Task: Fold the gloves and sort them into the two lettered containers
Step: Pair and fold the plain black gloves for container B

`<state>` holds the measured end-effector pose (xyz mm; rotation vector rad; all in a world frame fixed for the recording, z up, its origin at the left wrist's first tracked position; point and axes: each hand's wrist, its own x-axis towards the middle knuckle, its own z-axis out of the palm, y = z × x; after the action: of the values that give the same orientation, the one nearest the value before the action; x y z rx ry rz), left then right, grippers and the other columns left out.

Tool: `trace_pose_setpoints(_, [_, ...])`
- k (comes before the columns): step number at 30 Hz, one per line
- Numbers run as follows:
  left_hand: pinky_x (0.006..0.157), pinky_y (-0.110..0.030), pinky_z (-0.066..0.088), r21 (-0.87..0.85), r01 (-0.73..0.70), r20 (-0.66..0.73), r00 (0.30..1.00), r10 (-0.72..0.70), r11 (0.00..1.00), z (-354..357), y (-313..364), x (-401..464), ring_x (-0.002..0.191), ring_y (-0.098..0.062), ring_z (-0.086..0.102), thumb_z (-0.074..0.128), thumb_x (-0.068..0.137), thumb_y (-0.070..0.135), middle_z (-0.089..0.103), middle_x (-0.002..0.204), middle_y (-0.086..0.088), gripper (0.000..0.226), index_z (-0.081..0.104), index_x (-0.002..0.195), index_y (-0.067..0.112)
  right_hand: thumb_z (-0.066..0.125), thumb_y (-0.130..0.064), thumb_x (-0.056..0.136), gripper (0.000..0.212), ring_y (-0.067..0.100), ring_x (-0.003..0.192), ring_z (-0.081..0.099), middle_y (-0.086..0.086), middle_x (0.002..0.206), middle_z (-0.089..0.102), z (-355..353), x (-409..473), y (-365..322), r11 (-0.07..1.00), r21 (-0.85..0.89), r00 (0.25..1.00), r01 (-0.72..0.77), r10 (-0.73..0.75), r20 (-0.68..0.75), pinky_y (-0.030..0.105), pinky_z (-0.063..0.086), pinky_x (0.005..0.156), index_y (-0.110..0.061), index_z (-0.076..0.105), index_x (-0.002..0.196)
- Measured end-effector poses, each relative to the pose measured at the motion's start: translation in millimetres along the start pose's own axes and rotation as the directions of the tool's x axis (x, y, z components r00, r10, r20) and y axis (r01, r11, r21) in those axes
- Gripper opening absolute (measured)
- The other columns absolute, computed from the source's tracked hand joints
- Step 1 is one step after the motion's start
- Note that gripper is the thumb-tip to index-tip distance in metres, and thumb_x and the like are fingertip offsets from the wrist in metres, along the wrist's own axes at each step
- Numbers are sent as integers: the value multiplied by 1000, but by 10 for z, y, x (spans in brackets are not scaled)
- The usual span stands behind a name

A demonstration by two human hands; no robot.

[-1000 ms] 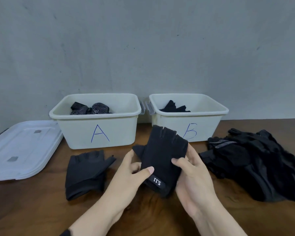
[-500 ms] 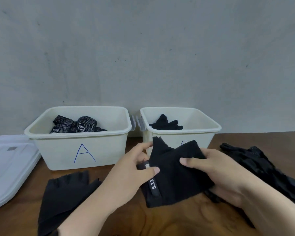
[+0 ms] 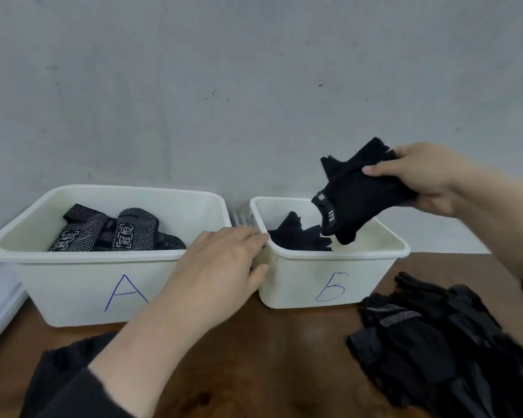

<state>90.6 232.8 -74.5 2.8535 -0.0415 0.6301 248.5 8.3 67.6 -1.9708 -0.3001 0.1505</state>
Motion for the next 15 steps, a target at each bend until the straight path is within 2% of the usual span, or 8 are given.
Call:
trace_pose_setpoints(2, [111,-32,27,23,-20,4,1000,20,1000,15,1,1,141,-6,33,43,99,49,35,154,19,53,37,150,34,67,-11,95,8,14,79,74,8,101,76,173,244,64,994,91,998,-53,51,25,25,61,61,-13,67,103])
trace_pose_setpoints(3, [111,-32,27,22,-25,-10,1000,25,999,19,1,0,140,-7,35,45,99,49,36,154,18,52,40,148,34,67,-12,96,5,12,74,73,6,97,75,259,354,102,984,156,996,-85,79,44,24,60,57,-14,66,101])
trace_pose_setpoints(5, [107,-35,34,24,-36,-39,999,37,999,21,3,-7,134,-9,45,51,96,48,49,145,16,47,51,140,34,65,-11,96,4,11,69,72,5,88,75,430,515,226,953,243,981,-184,160,113,24,60,54,-13,65,100])
trace_pose_setpoints(6, [103,-36,38,33,-42,-39,998,44,999,34,-8,-9,129,-10,50,54,94,47,54,140,16,45,55,136,34,65,-10,96,6,13,70,71,6,87,74,521,566,326,947,221,969,-232,205,142,25,60,54,-10,64,103])
trace_pose_setpoints(8, [98,-35,43,67,-45,-26,999,47,997,55,-26,-11,121,-10,56,56,90,48,60,130,16,42,60,129,34,68,-9,94,17,21,75,70,13,91,73,665,661,593,965,-3,958,-260,259,123,31,62,58,-1,64,109])
trace_pose_setpoints(10, [89,-34,48,94,-43,-26,999,46,995,51,-26,-7,111,-10,62,55,85,49,65,119,17,40,65,121,34,75,-15,90,30,29,83,72,17,98,74,740,731,796,917,-358,977,-178,207,44,41,62,76,1,65,114])
trace_pose_setpoints(13, [85,-35,51,126,-47,-54,997,54,991,59,-31,4,104,-11,65,55,81,50,67,112,17,40,67,115,34,76,-35,87,52,31,101,67,10,108,69,788,751,843,629,-777,999,-22,39,3,45,55,93,-10,58,129])
trace_pose_setpoints(15, [85,-35,51,139,-40,-62,997,49,989,67,-25,6,104,-11,65,53,82,50,67,111,17,39,67,115,34,72,-39,90,57,31,117,55,9,125,57,840,725,807,496,-864,984,83,-176,-6,41,49,96,-16,52,138])
